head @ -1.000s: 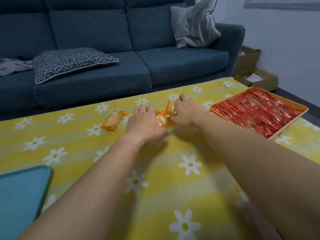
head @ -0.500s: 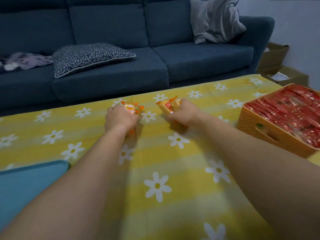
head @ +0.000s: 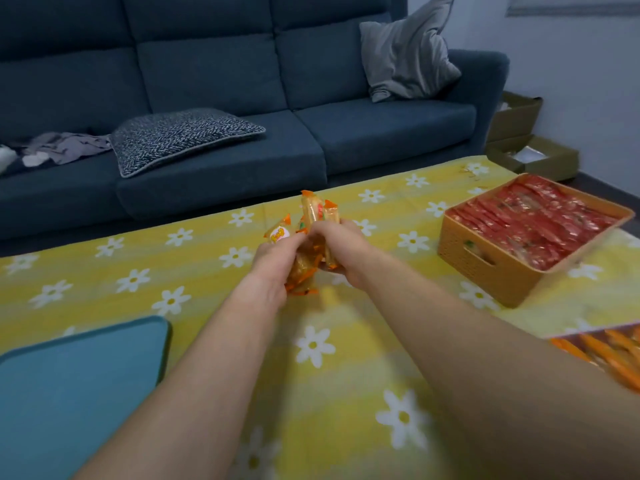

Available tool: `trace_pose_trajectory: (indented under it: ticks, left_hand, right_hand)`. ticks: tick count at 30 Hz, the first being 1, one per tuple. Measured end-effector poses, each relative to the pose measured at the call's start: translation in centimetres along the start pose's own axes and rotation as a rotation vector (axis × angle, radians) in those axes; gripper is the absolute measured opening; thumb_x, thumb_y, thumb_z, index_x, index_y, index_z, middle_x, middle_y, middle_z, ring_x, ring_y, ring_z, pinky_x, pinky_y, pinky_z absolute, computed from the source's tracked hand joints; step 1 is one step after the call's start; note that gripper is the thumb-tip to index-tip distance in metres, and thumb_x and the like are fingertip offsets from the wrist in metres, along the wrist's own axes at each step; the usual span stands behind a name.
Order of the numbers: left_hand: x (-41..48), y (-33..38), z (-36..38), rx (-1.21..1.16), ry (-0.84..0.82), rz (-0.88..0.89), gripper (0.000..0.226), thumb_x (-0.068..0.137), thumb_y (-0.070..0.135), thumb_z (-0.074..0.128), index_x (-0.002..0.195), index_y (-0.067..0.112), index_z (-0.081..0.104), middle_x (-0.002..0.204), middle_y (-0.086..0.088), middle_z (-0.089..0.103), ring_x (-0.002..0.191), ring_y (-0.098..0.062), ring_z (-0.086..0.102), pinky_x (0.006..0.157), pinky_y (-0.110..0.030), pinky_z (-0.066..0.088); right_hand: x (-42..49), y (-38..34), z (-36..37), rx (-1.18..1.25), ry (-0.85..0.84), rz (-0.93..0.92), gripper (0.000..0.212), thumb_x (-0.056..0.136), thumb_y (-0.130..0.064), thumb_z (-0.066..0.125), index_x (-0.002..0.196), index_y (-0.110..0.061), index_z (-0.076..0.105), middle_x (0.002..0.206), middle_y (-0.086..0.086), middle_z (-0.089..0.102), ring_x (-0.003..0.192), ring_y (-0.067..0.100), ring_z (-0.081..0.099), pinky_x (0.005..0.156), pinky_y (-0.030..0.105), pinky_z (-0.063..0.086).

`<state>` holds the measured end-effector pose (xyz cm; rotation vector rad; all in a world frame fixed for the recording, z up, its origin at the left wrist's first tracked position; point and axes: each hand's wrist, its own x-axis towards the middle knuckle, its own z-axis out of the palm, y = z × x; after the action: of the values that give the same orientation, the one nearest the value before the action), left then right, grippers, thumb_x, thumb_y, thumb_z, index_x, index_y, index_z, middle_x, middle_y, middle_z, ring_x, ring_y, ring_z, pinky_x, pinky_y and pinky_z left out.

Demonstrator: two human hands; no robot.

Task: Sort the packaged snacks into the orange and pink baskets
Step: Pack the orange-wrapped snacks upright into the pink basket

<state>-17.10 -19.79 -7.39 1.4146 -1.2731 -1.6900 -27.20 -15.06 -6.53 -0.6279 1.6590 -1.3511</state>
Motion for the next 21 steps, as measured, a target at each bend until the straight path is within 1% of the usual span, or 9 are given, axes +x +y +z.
trace_pose_trajectory:
  ticks: [5,8,11,12,13,15,16,18,21]
  left_hand:
    - [-11.3,1.2,5.7,-0.088,-0.162,0.059,0.032,0.081,0.02,0.073,0.109,0.007,0.07,0.089,-0.015,0.076,0.068,-0.032,0.071,0.05,-0.038,0.054]
    - [-18.8,0.8,11.4,-0.108,-0.345,0.08,0.028,0.077,0.02,0.076,0.101,0.007,0.072,0.083,-0.013,0.076,0.068,-0.033,0.072,0.053,-0.04,0.056]
    - [-24.3,-0.4,16.7,-0.179,-0.456,0.094,0.037,0.065,0.019,0.08,0.099,0.01,0.072,0.089,-0.011,0.078,0.082,-0.033,0.075,0.073,-0.052,0.062]
    - [-26.5,-0.8,18.9,-0.178,-0.479,0.097,0.041,0.06,0.021,0.081,0.098,0.013,0.071,0.09,-0.01,0.078,0.084,-0.031,0.076,0.08,-0.053,0.062]
    - [-27.8,-1.3,20.6,-0.153,-0.486,0.128,0.046,0.055,0.024,0.081,0.099,0.016,0.069,0.092,-0.009,0.078,0.086,-0.029,0.075,0.084,-0.051,0.061]
    - [-29.5,-2.6,23.8,-0.007,-0.492,0.257,0.062,0.053,0.028,0.082,0.11,0.021,0.061,0.096,-0.003,0.075,0.09,-0.023,0.073,0.087,-0.042,0.06]
    - [-30.1,-3.3,24.9,0.099,-0.496,0.327,0.067,0.058,0.026,0.084,0.118,0.02,0.054,0.096,0.002,0.071,0.093,-0.022,0.071,0.086,-0.036,0.058]
    - [-30.2,-5.2,25.6,0.38,-0.479,0.481,0.074,0.073,0.02,0.081,0.134,0.018,0.04,0.102,0.004,0.066,0.105,-0.027,0.066,0.089,-0.035,0.054]
    - [-29.4,-7.1,24.7,0.975,-0.348,0.65,0.099,0.077,0.034,0.072,0.155,0.018,0.014,0.148,-0.013,0.044,0.136,-0.036,0.043,0.114,-0.043,0.034]
  right_hand:
    - [-11.1,-1.6,-7.7,0.053,0.152,-0.145,0.028,0.082,-0.034,0.073,0.105,-0.023,0.062,0.102,0.003,0.071,0.098,0.021,0.069,0.092,0.045,0.057]
    - [-18.3,-1.9,-14.7,0.057,0.33,-0.207,0.044,0.082,-0.049,0.07,0.117,-0.023,0.062,0.106,-0.004,0.069,0.097,0.014,0.066,0.087,0.037,0.054]
    - [-23.5,-2.2,-20.3,0.043,0.459,-0.19,0.08,0.067,-0.077,0.066,0.127,-0.024,0.061,0.119,-0.003,0.068,0.107,0.018,0.064,0.095,0.043,0.051]
    - [-25.8,-2.1,-22.6,0.056,0.5,-0.211,0.084,0.063,-0.081,0.065,0.126,-0.025,0.064,0.118,-0.003,0.069,0.108,0.019,0.066,0.096,0.045,0.051]
    - [-27.0,-1.6,-24.3,0.054,0.537,-0.24,0.074,0.069,-0.079,0.063,0.119,-0.025,0.067,0.111,-0.004,0.071,0.105,0.017,0.067,0.092,0.043,0.052]
    - [-29.6,-0.1,-27.0,0.002,0.628,-0.265,0.053,0.082,-0.072,0.056,0.102,-0.025,0.067,0.095,-0.007,0.069,0.093,0.014,0.066,0.08,0.037,0.051]
    - [-30.4,1.0,-28.3,-0.061,0.669,-0.252,0.054,0.081,-0.074,0.053,0.098,-0.024,0.065,0.092,-0.006,0.067,0.092,0.016,0.066,0.079,0.037,0.051]
    - [-30.1,3.6,-30.0,-0.242,0.652,-0.188,0.063,0.075,-0.081,0.053,0.1,-0.024,0.063,0.098,-0.003,0.069,0.097,0.02,0.067,0.081,0.04,0.052]
    - [-28.6,6.1,-31.6,-0.662,0.426,0.018,0.096,0.063,-0.094,0.047,0.125,-0.02,0.058,0.124,0.001,0.064,0.113,0.028,0.062,0.093,0.042,0.05]
